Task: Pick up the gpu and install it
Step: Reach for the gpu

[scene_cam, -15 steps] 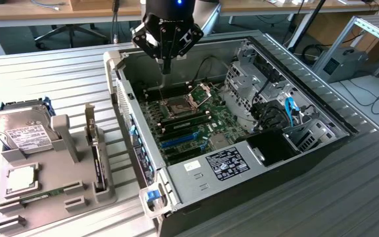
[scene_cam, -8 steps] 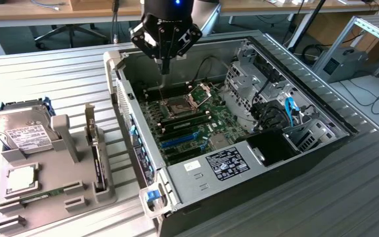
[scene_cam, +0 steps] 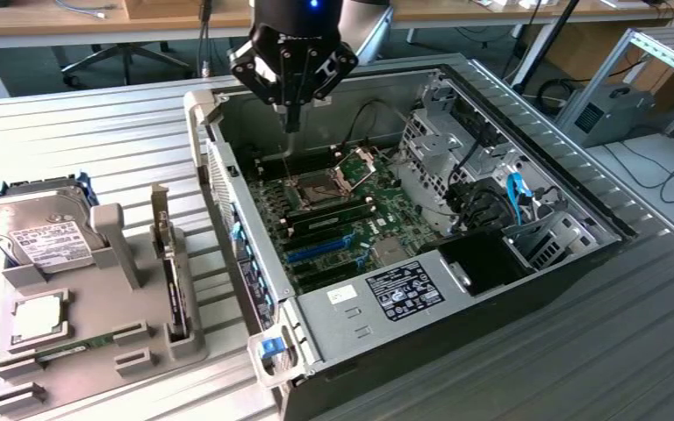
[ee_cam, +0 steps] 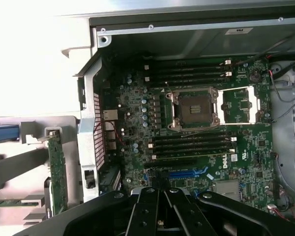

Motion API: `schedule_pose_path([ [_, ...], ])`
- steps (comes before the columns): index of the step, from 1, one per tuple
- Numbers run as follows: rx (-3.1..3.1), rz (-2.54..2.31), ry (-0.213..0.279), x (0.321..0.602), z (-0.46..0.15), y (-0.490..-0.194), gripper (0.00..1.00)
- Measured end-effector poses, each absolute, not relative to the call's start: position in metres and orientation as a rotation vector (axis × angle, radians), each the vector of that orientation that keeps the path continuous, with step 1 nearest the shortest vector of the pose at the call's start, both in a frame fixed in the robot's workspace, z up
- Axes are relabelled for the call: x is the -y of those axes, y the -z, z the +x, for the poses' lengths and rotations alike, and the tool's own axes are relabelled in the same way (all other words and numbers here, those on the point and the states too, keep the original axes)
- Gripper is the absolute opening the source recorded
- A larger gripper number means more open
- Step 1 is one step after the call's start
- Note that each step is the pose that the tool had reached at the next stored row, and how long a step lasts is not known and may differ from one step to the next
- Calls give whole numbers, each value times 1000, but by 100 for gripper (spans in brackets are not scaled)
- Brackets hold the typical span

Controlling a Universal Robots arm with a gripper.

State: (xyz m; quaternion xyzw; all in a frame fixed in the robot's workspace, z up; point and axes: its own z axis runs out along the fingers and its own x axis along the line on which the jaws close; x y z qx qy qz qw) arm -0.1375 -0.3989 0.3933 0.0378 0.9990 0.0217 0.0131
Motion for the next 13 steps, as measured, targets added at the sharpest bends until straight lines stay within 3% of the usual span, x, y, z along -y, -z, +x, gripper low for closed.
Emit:
schedule_pose_path([
  [13, -3112, 118, -68, 399, -141, -393, 11],
])
